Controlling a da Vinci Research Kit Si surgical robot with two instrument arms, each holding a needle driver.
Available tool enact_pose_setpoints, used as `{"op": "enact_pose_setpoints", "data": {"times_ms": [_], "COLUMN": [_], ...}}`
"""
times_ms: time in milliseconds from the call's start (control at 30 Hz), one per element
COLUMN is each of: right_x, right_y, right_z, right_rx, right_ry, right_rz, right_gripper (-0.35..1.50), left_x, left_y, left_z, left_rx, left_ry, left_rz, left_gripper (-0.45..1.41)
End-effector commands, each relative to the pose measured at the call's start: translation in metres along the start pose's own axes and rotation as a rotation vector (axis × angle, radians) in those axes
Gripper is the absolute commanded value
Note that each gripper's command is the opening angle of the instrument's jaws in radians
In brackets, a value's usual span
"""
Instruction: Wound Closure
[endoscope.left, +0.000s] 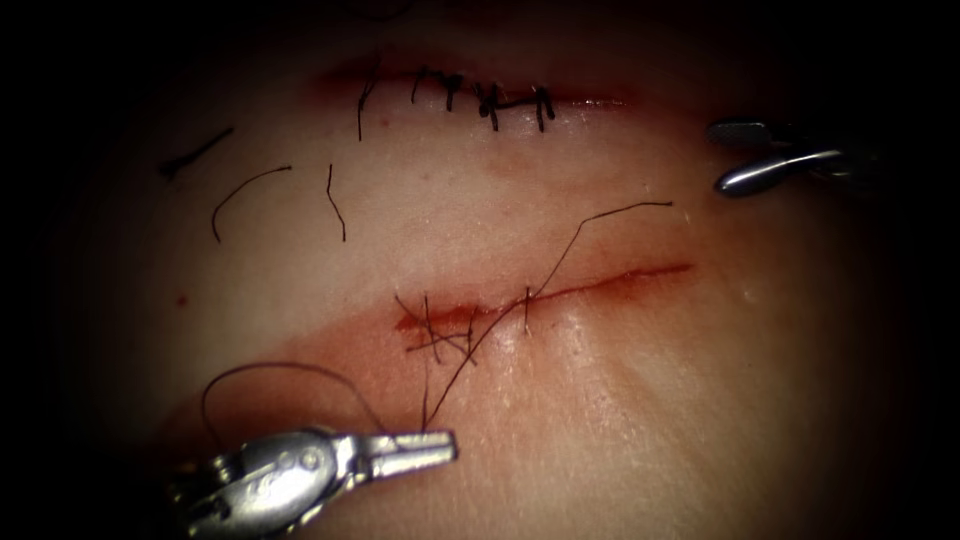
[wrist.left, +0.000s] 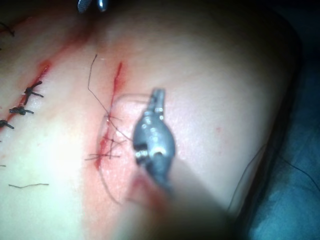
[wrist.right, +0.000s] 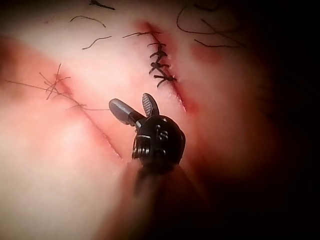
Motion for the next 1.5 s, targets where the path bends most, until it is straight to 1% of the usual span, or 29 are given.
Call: {"op": "enact_pose_setpoints", "data": {"times_ms": [33,567,700,800,833,867,967,1033,1167,1300,1333,1367,1400,1467,1500], "right_x": [-0.0005,-0.0005,-0.0005,-0.0005,-0.0007,-0.0007,-0.0008,-0.0002,0.0008,0.0008,0.0007,0.0003,0.0,-0.0006,-0.0013], "right_y": [0.0,0.0,0.0,0.0,-0.0005,-0.0005,-0.0022,-0.0034,-0.0055,-0.0085,-0.0092,-0.0109,-0.0116,-0.013,-0.0139], "right_z": [0.0008,0.0008,0.0008,0.0008,0.0007,0.0007,0.0001,0.0001,0.0012,0.0033,0.0038,0.0053,0.006,0.0075,0.0085], "right_rx": [0.003,0.003,0.003,0.003,0.015,0.015,0.071,0.103,0.135,0.153,0.154,0.156,0.149,0.117,0.095], "right_ry": [0.001,0.001,0.001,0.001,-0.017,-0.017,-0.073,-0.104,-0.076,-0.055,-0.051,-0.042,-0.041,-0.039,-0.038], "right_rz": [0.001,0.001,0.001,0.001,0.014,0.014,0.185,0.243,0.238,0.22,0.216,0.204,0.199,0.17,0.143], "right_gripper": [1.48,1.48,1.48,1.48,1.43,1.43,1.23,1.2,1.2,1.2,1.2,1.18,1.18,1.18,1.18], "left_x": [-0.0014,-0.0014,-0.0013,-0.0024,-0.0037,-0.0037,-0.0051,-0.0055,-0.0051,-0.0043,-0.0039,-0.0031,-0.0028,-0.0018,-0.0008], "left_y": [0.0009,0.0009,0.0005,0.0015,0.0024,0.0024,0.003,0.0029,0.0026,0.0029,0.0031,0.0037,0.0039,0.0043,0.0044], "left_z": [0.0006,0.0006,0.0009,0.0013,0.0017,0.0017,0.0019,0.0018,0.0013,0.0008,0.0007,0.0003,0.0002,-0.0002,-0.0006], "left_rx": [-0.003,-0.003,-0.031,-0.025,-0.027,-0.027,-0.031,-0.034,-0.027,-0.023,-0.024,-0.027,-0.028,-0.03,-0.027], "left_ry": [-0.003,-0.003,0.003,0.007,0.006,0.006,0.006,0.005,0.022,0.02,0.02,0.021,0.021,0.024,0.029], "left_rz": [-0.01,-0.01,0.003,0.016,0.03,0.03,0.05,0.035,-0.022,-0.046,-0.048,-0.053,-0.055,-0.061,-0.069], "left_gripper": [-0.45,-0.45,-0.45,-0.45,-0.45,-0.45,-0.45,-0.45,-0.45,-0.45,-0.45,-0.45,-0.45,-0.45,-0.45]}}
